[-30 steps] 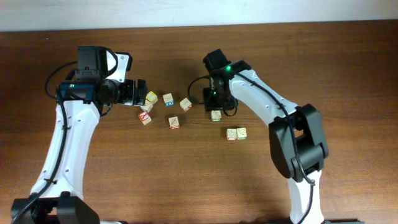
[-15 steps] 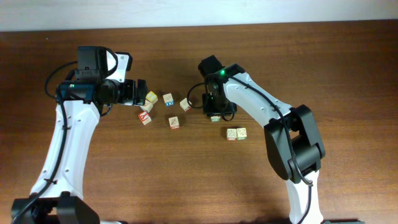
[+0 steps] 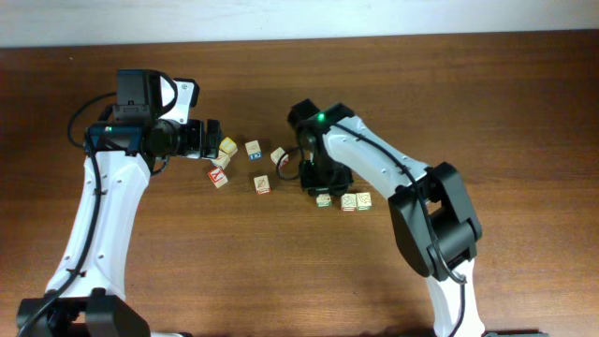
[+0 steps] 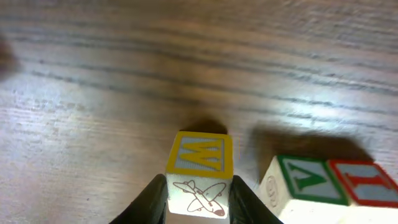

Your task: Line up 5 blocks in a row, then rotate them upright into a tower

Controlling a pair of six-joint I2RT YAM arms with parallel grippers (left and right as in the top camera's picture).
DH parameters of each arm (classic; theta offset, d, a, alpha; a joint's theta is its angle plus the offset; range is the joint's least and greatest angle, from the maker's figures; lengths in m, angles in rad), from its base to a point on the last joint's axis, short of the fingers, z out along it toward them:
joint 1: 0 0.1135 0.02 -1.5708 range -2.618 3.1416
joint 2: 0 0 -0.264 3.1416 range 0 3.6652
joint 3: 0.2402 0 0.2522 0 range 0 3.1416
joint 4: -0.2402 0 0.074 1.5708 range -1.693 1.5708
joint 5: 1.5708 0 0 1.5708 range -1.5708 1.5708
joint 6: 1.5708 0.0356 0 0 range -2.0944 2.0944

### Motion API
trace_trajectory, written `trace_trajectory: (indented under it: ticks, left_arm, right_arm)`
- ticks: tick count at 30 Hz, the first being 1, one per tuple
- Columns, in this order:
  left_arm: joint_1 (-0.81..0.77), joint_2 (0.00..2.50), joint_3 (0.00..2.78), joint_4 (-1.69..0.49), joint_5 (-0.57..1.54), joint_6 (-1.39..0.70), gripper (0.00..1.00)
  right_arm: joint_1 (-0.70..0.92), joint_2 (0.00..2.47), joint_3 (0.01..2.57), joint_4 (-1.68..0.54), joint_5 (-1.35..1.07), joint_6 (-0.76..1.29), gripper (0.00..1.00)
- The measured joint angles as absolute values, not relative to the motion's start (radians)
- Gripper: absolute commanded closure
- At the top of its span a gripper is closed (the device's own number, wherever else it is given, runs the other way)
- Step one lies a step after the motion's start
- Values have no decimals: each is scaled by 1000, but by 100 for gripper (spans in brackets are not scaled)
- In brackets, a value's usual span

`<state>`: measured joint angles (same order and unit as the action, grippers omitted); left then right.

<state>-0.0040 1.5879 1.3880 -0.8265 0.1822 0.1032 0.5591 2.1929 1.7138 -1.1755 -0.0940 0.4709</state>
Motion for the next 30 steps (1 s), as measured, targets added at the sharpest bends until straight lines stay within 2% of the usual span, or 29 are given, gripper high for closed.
trace_trajectory:
  ticks: [9,14,16,23,25,30]
  left_arm:
    - [-4,1588,1388,-826,182,103,1]
    - [-4,1588,1388,-826,182,103,1]
    - [-4,1588,1388,-826,182,103,1]
    - [-4,1588,1388,-826,182,103,1]
    - [-4,1588,1388,-826,182,103,1]
    - [-4,1588,1388,-826,182,104,1]
  right_arm:
    - [563,2193,1714,-1216,-25,512,69]
    - [563,2193,1711,-1222,-15,524,55]
    - [563,2193,1709,-1225,-15,523,53]
    - [563,2193,1738,-1230,-15,512,55]
    - [563,2193,1789,-1229,-17,498,62]
    - [593,2193,1740,-1120,-37,507,68]
